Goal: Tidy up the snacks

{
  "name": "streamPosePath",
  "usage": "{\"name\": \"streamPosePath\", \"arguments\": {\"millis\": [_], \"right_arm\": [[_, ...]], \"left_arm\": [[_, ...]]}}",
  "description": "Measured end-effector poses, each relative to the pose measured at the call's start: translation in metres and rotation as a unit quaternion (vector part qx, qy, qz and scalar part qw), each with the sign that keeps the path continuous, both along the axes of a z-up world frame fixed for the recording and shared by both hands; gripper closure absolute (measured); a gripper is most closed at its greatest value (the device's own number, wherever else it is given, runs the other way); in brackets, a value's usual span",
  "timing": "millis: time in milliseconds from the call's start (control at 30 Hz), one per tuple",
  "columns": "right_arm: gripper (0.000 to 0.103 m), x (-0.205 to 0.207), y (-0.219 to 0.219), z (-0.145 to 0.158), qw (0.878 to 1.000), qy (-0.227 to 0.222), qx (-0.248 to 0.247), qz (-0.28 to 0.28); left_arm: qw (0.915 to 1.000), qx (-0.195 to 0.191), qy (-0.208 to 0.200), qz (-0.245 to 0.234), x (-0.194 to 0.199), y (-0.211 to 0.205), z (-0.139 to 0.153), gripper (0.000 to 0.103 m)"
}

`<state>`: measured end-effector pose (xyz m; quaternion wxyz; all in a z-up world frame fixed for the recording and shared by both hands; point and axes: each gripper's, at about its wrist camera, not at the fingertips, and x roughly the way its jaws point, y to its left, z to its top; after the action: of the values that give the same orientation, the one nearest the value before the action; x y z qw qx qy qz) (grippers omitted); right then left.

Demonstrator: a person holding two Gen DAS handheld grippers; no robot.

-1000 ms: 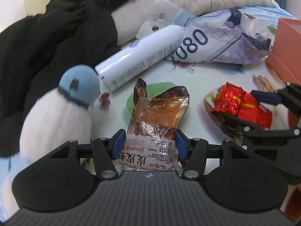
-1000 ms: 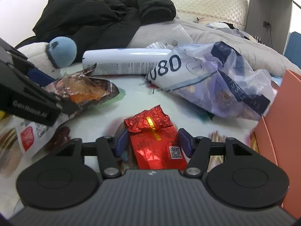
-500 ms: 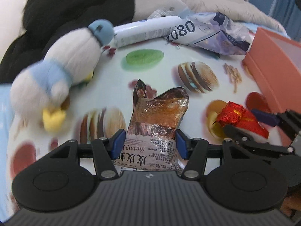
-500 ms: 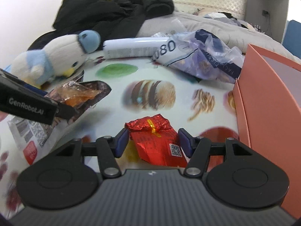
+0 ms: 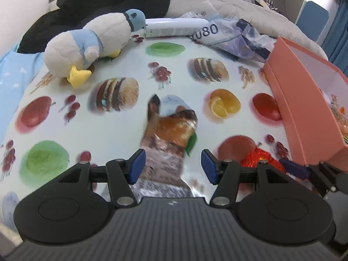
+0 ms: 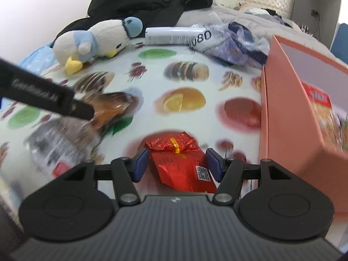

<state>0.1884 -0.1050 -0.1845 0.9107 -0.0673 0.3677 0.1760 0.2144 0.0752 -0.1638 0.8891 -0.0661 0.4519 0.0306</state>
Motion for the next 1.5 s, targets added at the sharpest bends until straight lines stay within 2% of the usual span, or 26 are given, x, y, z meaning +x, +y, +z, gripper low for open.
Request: {"name": "streamPosePath", "arguments": {"millis": [300,400,500,633,733,900,967,1067,1167,1233,1400,1500], "right_arm": [[0.040,-0.029,-0.019,0.000,0.999,0.026,0.020,0.016],[0.038,-0.031,-0.023,0.002,0.998,0.031,0.039,0.024],[0.014,-0.030,-0.026,0.005,0.998,0.027,0.050,0.027],[0.014,-0.023,-0.028,0.005,0.999,0.021,0.046,0.018],[0.014,-0.017,-0.031,0.003,0.998,0.022,0.052,0.023],[0.015,-0.016,-0.027,0.000,0.996,0.025,0.065,0.060],[0.015,-0.018,-0.022,-0.001,0.995,0.025,0.058,0.071],[0.026,-0.021,-0.015,-0.002,0.995,0.025,0.046,0.085],[0.027,-0.020,-0.011,-0.005,0.995,0.030,0.030,0.086],[0.033,-0.021,-0.011,-0.007,0.996,0.032,0.023,0.083],[0.033,-0.024,-0.009,-0.013,0.996,0.037,0.013,0.079],[0.035,-0.027,-0.005,-0.016,0.996,0.036,0.004,0.076]], "left_arm": [[0.9998,-0.015,-0.011,-0.008,-0.022,-0.002,-0.002,0.039],[0.9999,-0.007,-0.009,-0.007,-0.021,0.000,-0.004,0.030],[0.9999,0.000,-0.014,-0.005,-0.020,0.003,-0.003,0.020],[0.9996,-0.023,0.004,-0.016,-0.013,0.009,-0.012,0.008],[0.9996,-0.015,0.009,-0.023,-0.009,0.008,-0.019,0.007],[0.9990,0.032,0.006,-0.030,0.001,0.007,-0.026,0.007],[0.9988,0.038,0.006,-0.030,0.006,0.010,-0.027,0.007],[0.9984,0.042,0.008,-0.038,0.014,0.011,-0.028,0.007],[0.9970,0.065,0.008,-0.041,0.021,0.010,-0.031,0.007],[0.9971,0.058,0.007,-0.048,0.025,0.011,-0.034,0.007],[0.9967,0.050,0.002,-0.063,0.032,0.010,-0.045,0.007],[0.9958,0.069,0.011,-0.060,0.037,0.007,-0.055,0.009]]}}
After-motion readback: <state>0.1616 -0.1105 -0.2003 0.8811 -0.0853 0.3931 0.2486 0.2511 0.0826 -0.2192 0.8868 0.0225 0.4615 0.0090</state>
